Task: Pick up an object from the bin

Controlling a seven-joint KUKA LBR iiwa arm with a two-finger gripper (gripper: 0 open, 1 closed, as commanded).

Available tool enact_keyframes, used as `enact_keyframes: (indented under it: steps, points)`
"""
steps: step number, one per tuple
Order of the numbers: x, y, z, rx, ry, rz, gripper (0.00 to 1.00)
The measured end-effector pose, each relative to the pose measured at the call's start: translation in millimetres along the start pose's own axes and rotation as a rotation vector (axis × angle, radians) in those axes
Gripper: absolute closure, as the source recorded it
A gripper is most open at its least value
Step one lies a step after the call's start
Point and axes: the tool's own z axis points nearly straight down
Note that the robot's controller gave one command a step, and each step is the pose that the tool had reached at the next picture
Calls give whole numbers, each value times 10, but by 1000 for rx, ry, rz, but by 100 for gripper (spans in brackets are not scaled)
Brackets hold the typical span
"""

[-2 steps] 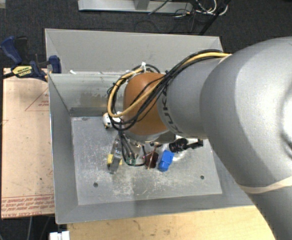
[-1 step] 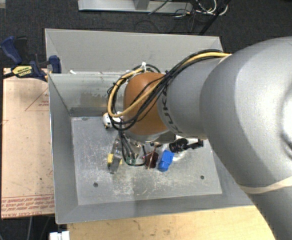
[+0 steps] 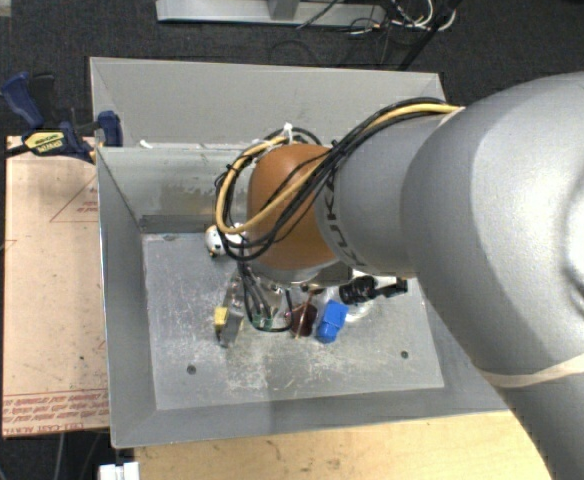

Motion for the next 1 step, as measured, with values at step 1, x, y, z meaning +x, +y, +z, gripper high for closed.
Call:
enact_keyframes:
  steps: [1]
  points:
    - [16, -13, -80, 5, 7, 0, 100]
